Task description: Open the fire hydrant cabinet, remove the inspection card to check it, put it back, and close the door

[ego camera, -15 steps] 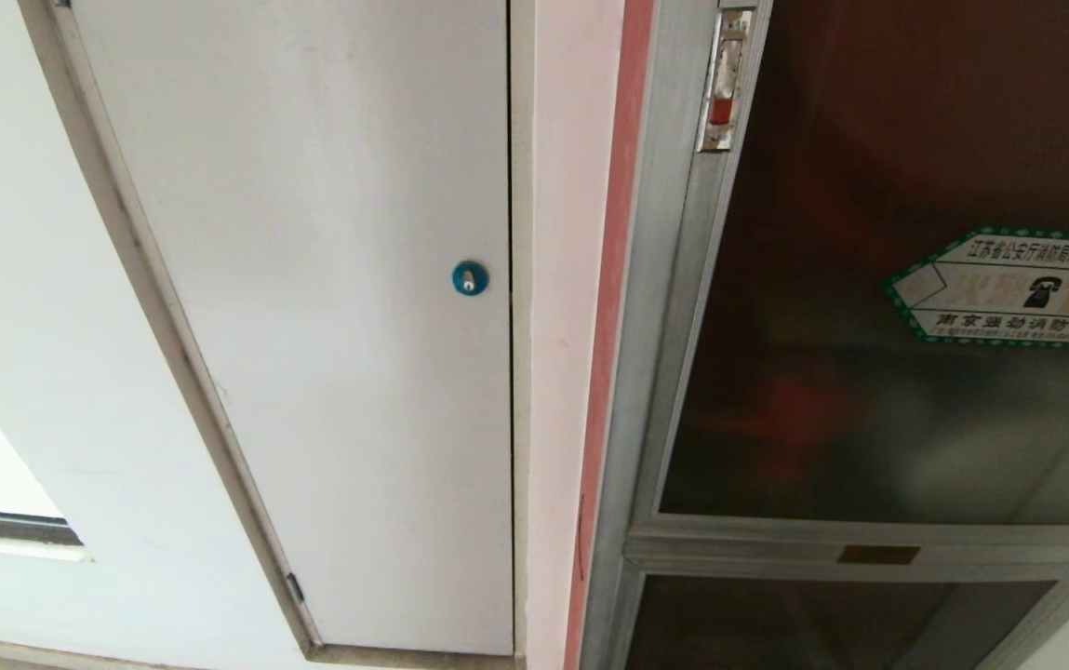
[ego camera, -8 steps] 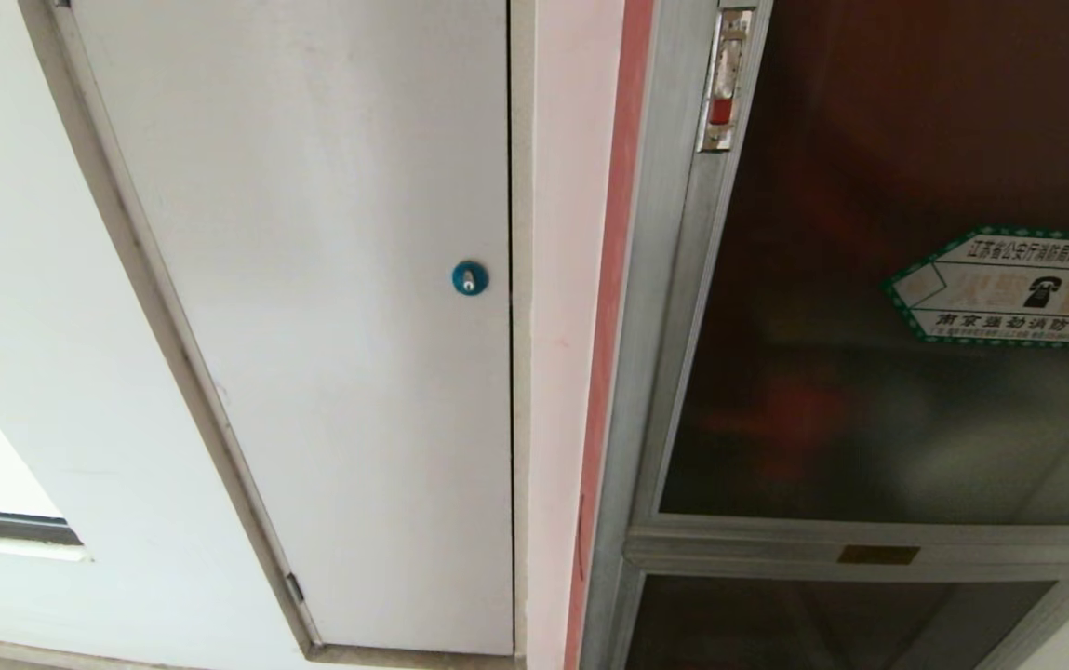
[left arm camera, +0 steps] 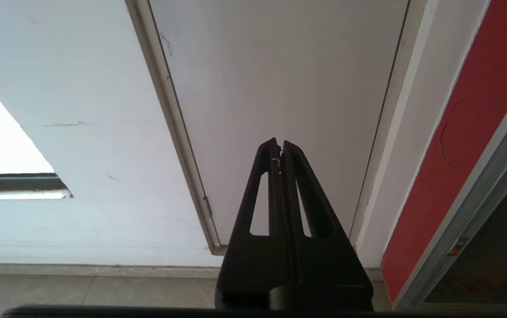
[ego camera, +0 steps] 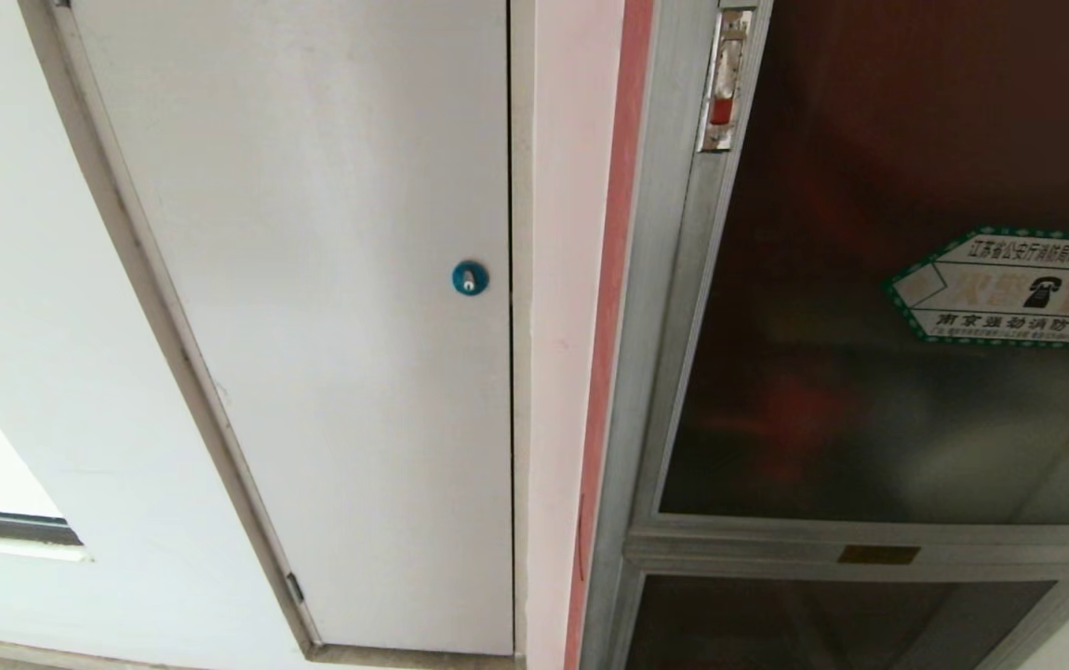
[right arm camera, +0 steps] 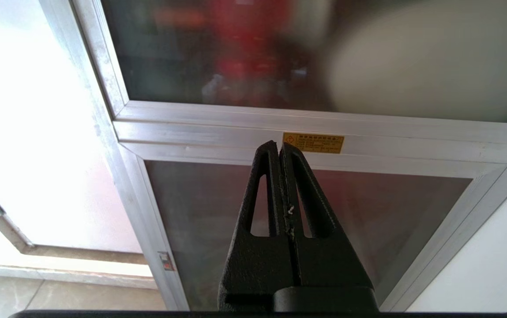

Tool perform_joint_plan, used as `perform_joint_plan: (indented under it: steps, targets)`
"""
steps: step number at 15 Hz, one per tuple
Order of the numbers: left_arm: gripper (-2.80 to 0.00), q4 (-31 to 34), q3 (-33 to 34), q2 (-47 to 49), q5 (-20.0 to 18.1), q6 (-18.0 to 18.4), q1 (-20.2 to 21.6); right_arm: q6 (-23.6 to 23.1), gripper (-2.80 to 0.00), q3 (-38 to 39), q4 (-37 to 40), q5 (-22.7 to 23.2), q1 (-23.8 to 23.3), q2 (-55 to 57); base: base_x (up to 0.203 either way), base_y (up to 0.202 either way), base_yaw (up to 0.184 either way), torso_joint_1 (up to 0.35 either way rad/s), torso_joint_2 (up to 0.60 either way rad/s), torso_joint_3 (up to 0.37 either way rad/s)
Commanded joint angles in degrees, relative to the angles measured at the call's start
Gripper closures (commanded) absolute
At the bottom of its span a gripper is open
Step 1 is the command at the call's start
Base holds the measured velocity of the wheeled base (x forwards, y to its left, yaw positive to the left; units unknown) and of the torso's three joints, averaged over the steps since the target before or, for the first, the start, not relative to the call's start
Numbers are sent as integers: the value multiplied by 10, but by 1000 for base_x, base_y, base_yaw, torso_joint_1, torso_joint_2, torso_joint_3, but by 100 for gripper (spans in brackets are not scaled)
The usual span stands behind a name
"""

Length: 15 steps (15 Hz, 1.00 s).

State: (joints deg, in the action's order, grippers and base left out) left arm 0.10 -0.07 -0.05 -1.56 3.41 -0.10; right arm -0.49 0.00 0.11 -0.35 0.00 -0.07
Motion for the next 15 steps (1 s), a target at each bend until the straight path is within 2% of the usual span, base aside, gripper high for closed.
perform_joint_plan:
  steps: [1,9,12,15]
  targets:
    - [0,0,0,0,0,0,0,0,0,0,0,0,0,1,0,0,0,0,0,0]
    - [0,-1,0,0,2,-8,1,-1,0,-6,-7,2,0,1,0,0,0,0,0,0]
    - [0,-2,0,0,3,-16,0,10,0,-113,-5,20,2,68,0,0,0,0,0,0]
    - [0,2,0,0,3,-14,0,17,0,-275,-5,77,2,230,0,0,0,0,0,0]
